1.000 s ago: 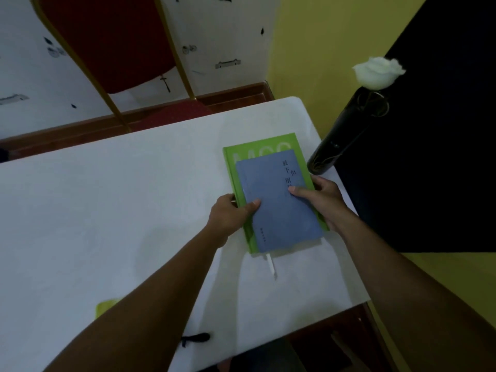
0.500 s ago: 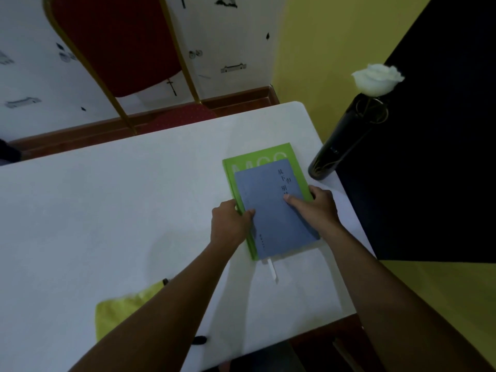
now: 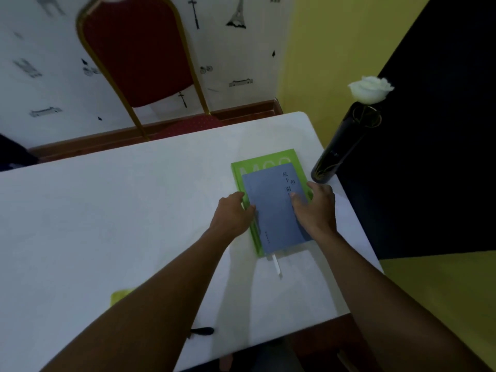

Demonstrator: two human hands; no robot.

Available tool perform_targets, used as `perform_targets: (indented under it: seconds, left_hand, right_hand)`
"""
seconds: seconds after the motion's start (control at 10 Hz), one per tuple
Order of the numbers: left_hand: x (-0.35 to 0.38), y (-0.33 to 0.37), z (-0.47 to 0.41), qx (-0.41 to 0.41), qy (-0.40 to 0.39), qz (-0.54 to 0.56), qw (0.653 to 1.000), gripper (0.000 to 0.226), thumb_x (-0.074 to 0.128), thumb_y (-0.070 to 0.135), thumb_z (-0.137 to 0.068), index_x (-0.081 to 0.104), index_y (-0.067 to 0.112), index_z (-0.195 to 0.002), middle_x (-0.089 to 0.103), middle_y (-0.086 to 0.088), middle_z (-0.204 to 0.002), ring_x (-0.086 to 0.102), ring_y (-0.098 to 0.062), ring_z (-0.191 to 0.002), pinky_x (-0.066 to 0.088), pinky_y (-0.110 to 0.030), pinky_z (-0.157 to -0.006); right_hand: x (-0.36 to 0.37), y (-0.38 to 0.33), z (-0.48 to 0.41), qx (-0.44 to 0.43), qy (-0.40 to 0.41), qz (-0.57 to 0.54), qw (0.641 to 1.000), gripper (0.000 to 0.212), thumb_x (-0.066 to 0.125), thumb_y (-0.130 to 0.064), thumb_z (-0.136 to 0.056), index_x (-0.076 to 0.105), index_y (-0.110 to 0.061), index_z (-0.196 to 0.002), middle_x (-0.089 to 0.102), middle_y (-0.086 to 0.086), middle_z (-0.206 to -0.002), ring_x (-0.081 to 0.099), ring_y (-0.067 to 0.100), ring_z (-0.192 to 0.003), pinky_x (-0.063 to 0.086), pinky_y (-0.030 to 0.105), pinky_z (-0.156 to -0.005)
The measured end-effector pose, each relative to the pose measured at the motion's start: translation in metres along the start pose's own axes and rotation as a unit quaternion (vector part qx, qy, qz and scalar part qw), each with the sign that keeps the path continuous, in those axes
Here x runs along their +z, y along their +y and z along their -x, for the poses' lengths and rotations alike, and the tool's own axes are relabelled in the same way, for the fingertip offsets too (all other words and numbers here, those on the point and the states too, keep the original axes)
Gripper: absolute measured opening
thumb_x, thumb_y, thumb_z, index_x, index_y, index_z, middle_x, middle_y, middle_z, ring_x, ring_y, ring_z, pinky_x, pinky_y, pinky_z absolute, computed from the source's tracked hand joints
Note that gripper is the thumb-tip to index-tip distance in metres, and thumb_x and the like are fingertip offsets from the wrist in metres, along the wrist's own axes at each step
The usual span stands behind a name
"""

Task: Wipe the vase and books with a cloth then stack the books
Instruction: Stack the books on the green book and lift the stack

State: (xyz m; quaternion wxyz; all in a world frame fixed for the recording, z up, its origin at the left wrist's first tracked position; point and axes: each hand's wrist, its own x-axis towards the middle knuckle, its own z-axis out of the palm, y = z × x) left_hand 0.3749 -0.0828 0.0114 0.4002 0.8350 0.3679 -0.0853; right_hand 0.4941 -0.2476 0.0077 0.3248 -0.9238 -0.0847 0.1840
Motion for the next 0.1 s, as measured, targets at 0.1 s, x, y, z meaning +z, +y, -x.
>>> perform_targets:
  seconds: [0.1]
  left_hand:
    - [-0.0125, -0.0037, 0.0037, 0.021, -0.001, -0.031, 0.999, 0.06, 0.061, 0.037, -0.101, 0.045, 0.012, -0.154, 0.056, -0.015, -0.151, 0.054, -0.031, -0.138, 0.046, -0.04, -0.112]
  right_hand:
    - [0.0028, -0.0117, 0.0161, -0.058, 0.019, -0.019, 0.998, 0.042, 0.062, -0.029, -0.099, 0.056, -0.014, -0.138, 0.047, 0.005, -0.141, 0.044, 0.022, -0.133, 0.036, 0.028, -0.099]
